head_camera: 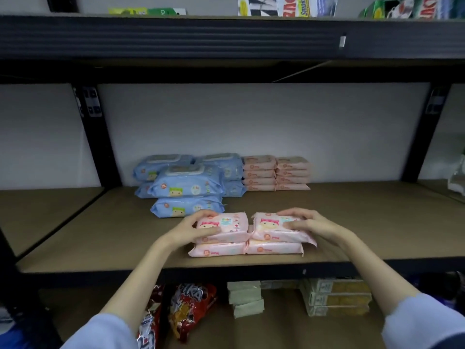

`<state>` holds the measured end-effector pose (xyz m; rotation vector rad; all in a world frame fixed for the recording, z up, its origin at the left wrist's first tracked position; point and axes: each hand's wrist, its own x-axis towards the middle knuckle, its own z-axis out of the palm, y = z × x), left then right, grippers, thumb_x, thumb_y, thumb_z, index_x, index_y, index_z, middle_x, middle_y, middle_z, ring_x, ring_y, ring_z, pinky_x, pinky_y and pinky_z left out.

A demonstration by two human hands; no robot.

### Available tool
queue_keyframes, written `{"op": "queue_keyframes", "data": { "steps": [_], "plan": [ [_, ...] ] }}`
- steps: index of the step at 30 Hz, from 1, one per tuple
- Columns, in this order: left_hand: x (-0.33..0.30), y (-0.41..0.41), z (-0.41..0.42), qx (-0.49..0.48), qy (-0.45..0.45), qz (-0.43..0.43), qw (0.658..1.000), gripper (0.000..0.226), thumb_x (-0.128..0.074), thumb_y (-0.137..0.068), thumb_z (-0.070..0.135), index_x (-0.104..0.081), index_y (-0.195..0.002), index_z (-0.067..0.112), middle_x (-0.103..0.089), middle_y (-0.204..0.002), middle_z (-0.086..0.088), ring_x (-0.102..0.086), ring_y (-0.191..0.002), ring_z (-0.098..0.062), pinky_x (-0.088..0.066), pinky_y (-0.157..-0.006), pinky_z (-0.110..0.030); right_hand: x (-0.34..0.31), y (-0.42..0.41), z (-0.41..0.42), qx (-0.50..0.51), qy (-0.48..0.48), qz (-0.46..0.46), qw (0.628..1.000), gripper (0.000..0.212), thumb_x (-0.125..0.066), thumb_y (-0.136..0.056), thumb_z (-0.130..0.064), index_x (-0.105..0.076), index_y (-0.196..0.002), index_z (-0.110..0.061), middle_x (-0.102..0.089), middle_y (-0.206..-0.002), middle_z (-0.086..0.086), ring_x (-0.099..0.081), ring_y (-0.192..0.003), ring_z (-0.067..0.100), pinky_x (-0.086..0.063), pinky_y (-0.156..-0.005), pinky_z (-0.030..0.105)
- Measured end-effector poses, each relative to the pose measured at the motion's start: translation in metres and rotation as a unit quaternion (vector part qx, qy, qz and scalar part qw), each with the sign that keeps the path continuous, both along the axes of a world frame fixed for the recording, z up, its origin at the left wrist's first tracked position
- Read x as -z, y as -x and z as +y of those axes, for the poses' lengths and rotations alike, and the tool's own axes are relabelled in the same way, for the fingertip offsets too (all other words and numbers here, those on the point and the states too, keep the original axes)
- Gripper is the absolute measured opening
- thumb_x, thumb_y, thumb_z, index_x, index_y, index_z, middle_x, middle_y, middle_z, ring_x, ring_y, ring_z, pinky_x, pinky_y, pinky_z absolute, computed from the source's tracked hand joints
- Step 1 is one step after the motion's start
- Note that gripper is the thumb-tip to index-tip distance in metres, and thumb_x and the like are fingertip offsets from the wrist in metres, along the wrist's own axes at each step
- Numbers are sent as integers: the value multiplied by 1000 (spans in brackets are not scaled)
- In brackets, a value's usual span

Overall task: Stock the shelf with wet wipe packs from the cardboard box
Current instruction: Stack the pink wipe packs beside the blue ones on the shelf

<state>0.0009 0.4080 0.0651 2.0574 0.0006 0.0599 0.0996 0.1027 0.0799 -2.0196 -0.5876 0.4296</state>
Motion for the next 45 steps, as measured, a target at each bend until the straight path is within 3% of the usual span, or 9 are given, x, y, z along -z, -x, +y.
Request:
{"op": "queue_keyframes", "data": {
  "steps": [6, 10, 12, 20, 23, 26, 36, 41, 45],
  "plan": [
    [0, 5, -6, -24, 43, -37, 998, 32, -59, -89, 18, -52, -120, 24, -49, -112, 16, -53, -105, -9, -52, -64, -12, 3, 0, 9, 58, 106, -119, 985, 31, -62, -73, -60, -55, -103, -59, -19, -153, 3, -5, -144, 27, -10, -115, 55],
    [11, 10, -7, -49, 37, -43, 997, 32, -62, -86, 22, -55, -118, 24, -51, -112, 15, -51, -109, -7, -50, -90, -22, 11, 8, 17, 40, 76, -110, 990, 32, -67, -75, -52, -57, -106, -49, -43, -138, 3, -32, -135, 21, -29, -112, 38],
    [14, 13, -7, -65, 28, -53, 996, 29, -63, -86, 22, -56, -115, 24, -52, -111, 14, -49, -106, -3, -45, -88, -11, 14, 11, 19, 46, 55, -109, 991, 33, -66, -79, -45, -58, -111, -44, -40, -139, 7, -25, -137, 21, -26, -113, 35],
    [15, 16, -11, -79, -2, -32, 996, 56, -64, -56, 64, -55, -105, 40, -53, -125, 6, -52, -119, -15, -41, -105, -39, 14, 28, 42, 62, 107, -128, 984, 25, -57, -80, -57, -45, -101, -65, -11, -155, 9, -6, -143, 33, -10, -114, 58],
    [7, 16, -11, -110, -144, -9, 983, 53, -57, -62, 78, -51, -110, 55, -29, -149, 0, -29, -138, -28, -23, -114, -49, 9, 29, 38, 74, 192, -182, 962, 39, -47, -82, -64, -43, -121, -60, 0, -158, 2, -1, -144, 33, -1, -109, 63],
    [-4, 14, -32, -124, -333, -68, 932, 47, -39, -89, 58, -40, -133, 44, 5, -157, 5, 2, -145, -19, 3, -115, -46, 7, 36, 46, 99, 203, -275, 935, 43, -35, -89, -62, -38, -131, -53, 1, -158, -6, 2, -145, 24, 3, -109, 63],
    [-3, -4, -75, -34, -428, -14, 903, 55, -30, -93, 56, -24, -144, 36, -15, -156, 10, -11, -144, -13, -9, -116, -41, 8, 44, 68, 44, 311, -295, 902, 44, -30, -94, -55, -30, -138, -50, -19, -156, -3, -10, -144, 27, -15, -111, 50],
    [-2, 16, -59, -118, -385, -127, 907, 73, -41, -77, 70, -25, -142, 42, -15, -156, 4, -10, -144, -13, 1, -116, -45, 9, 48, 48, 102, 188, -311, 926, 70, -52, -77, -67, -24, -140, -50, -5, -158, 1, -11, -143, 29, -17, -111, 50],
    [19, 44, -35, -155, -372, -142, 904, 75, -62, -71, 62, -30, -137, 48, -12, -154, 4, -10, -142, -24, -16, -113, -48, 33, 57, 24, 111, 228, -364, 896, 82, -58, -69, -71, -18, -139, -54, 1, -157, 0, -11, -141, 28, -19, -111, 47]
  ]
}}
